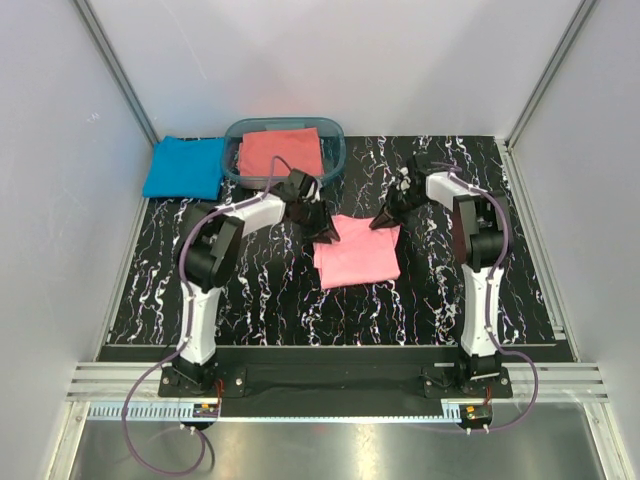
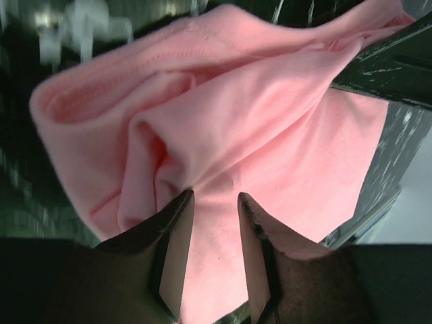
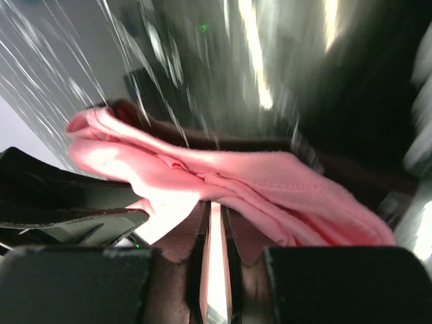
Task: Fold and stack the t-shirts
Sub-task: Fold the tshirt
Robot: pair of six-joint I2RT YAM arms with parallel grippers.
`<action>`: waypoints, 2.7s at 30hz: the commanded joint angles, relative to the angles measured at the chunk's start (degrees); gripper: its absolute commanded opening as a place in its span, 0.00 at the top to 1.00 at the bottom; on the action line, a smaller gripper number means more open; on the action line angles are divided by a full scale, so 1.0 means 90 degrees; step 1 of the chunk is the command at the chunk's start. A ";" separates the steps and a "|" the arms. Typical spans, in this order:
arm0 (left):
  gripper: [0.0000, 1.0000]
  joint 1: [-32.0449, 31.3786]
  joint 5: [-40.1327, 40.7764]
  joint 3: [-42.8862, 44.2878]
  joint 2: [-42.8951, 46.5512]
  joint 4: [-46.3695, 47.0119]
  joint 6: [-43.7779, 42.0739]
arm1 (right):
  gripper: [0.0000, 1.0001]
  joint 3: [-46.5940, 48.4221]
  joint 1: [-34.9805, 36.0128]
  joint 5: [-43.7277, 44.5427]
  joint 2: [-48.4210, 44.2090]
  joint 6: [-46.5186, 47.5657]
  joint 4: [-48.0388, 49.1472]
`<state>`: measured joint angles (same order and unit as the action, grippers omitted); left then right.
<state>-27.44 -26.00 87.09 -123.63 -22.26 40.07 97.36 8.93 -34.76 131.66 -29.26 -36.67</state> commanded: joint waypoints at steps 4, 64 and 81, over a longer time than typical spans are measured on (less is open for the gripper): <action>0.60 -0.0203 0.0272 -0.2253 0.1509 -0.0408 -0.0585 | 0.81 -0.1917 0.0394 0.0211 -0.1724 -0.0108 0.0021; 0.01 0.0676 -0.0342 -0.2430 0.2751 -0.0223 -0.2529 | 0.31 -0.3132 0.0795 0.1470 -0.4940 0.0868 -0.1659; 0.01 0.0686 -0.0549 -0.3232 0.2390 0.0980 -0.2021 | 0.31 -0.3855 0.0795 0.1275 -0.5146 0.0868 -0.1102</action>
<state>-21.50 -31.62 57.30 -100.60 -16.73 21.58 62.87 16.03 -22.15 86.11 -21.85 -48.40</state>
